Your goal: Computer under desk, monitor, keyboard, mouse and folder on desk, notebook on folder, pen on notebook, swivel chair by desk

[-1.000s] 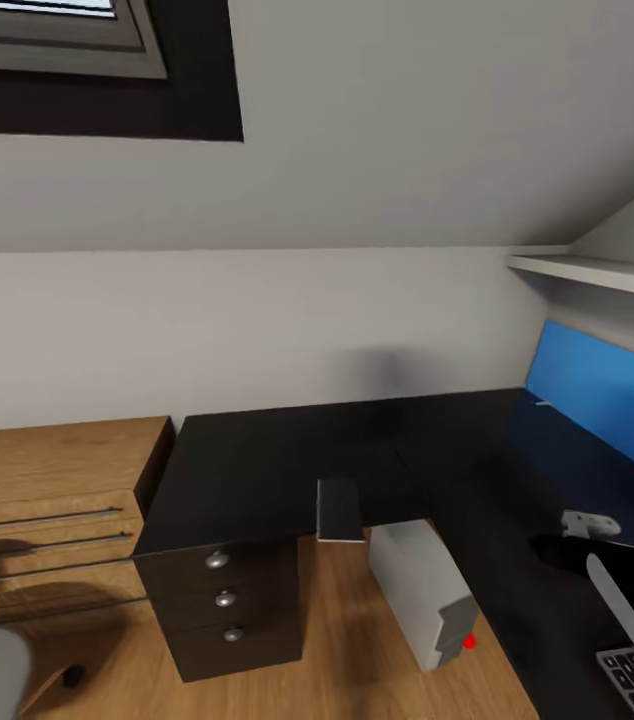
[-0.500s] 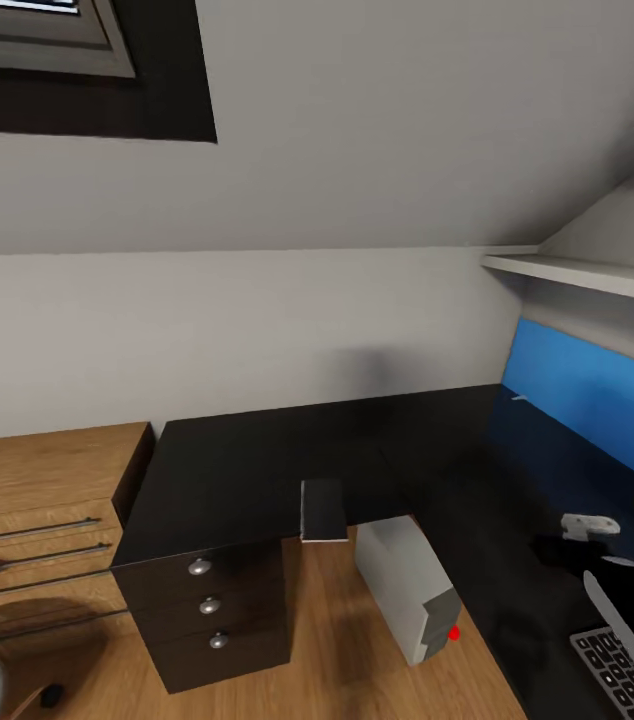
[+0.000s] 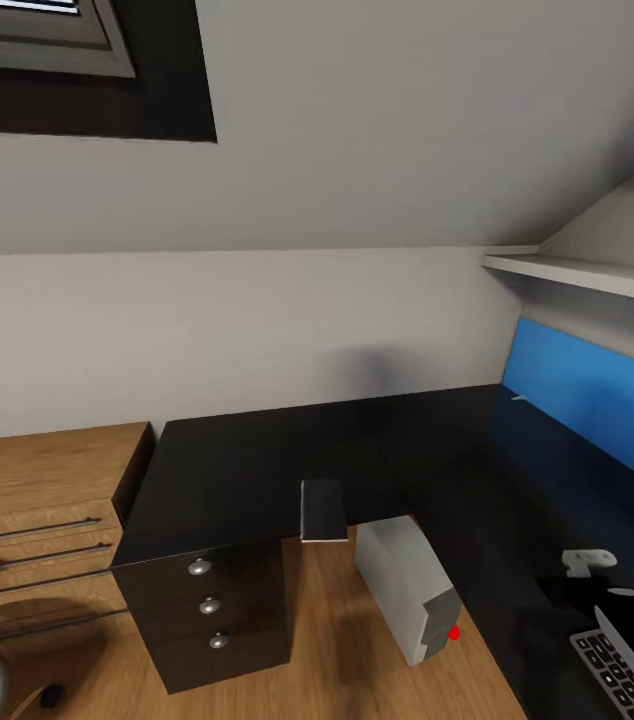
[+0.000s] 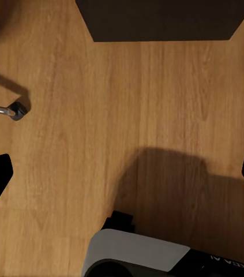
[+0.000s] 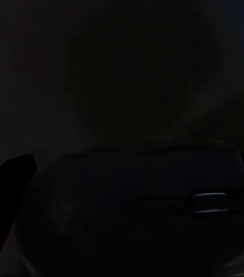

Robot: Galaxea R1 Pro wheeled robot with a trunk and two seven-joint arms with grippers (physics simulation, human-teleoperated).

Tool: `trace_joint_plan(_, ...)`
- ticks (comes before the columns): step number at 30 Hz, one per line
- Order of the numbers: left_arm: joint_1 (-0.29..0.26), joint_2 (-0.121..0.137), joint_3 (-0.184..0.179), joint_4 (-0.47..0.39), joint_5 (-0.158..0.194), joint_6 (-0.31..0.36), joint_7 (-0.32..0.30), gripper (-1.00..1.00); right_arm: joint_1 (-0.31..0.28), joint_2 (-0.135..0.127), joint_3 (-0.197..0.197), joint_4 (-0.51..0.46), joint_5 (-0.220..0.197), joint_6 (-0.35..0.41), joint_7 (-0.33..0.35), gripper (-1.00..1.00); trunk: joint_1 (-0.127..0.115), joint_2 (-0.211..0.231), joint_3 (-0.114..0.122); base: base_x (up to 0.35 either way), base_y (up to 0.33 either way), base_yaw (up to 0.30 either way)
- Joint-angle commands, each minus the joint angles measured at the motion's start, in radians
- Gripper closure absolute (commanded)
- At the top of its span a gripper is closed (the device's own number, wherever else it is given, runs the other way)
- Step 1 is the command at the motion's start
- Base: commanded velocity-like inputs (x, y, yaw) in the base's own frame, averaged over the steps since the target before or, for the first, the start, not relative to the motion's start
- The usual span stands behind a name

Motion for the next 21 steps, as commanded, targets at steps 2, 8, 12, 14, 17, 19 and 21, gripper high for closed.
trace_joint_plan(2, 0.000, 0.001, -0.005, -0.002, 0.006, 0.004, 0.008, -1.00, -0.002, -0.001, 0.002, -0.001, -0.005, 0.006, 0.001, 1.00, 0.000, -0.001, -0.001, 0.000, 0.000, 0.000)
trace_joint_plan(8, 0.000, 0.001, -0.005, -0.002, 0.006, 0.004, 0.008, -1.00, -0.002, -0.001, 0.001, 0.000, -0.003, 0.008, 0.000, 1.00, 0.000, -0.001, -0.001, 0.000, 0.000, 0.000)
trace_joint_plan(12, 0.000, 0.001, -0.005, -0.002, 0.006, 0.004, 0.008, -1.00, -0.002, 0.000, 0.001, -0.001, -0.003, 0.011, 0.000, -1.00, 0.000, -0.001, -0.001, 0.000, 0.000, 0.000)
trace_joint_plan(14, 0.000, 0.001, -0.004, -0.002, 0.006, 0.005, 0.008, -1.00, -0.002, 0.001, 0.002, -0.001, -0.003, 0.011, 0.000, -1.00, 0.000, -0.001, -0.001, 0.000, 0.000, 0.000)
trace_joint_plan(17, 0.000, 0.002, -0.004, -0.002, 0.006, 0.004, 0.008, -1.00, -0.002, 0.001, 0.002, -0.001, -0.002, 0.012, 0.000, -1.00, 0.000, -0.001, -0.001, 0.000, 0.000, 0.000)
trace_joint_plan(19, 0.000, 0.002, -0.004, -0.002, 0.006, 0.005, 0.008, -1.00, -0.002, 0.001, 0.002, -0.001, -0.002, 0.011, 0.000, -1.00, 0.000, -0.001, -0.001, 0.000, 0.000, 0.000)
trace_joint_plan(21, 0.000, 0.002, -0.004, -0.002, 0.006, 0.005, 0.008, -1.00, -0.002, 0.001, 0.002, -0.001, -0.002, 0.010, 0.000, -1.00, 0.000, -0.001, -0.001, 0.000, 0.000, 0.000)
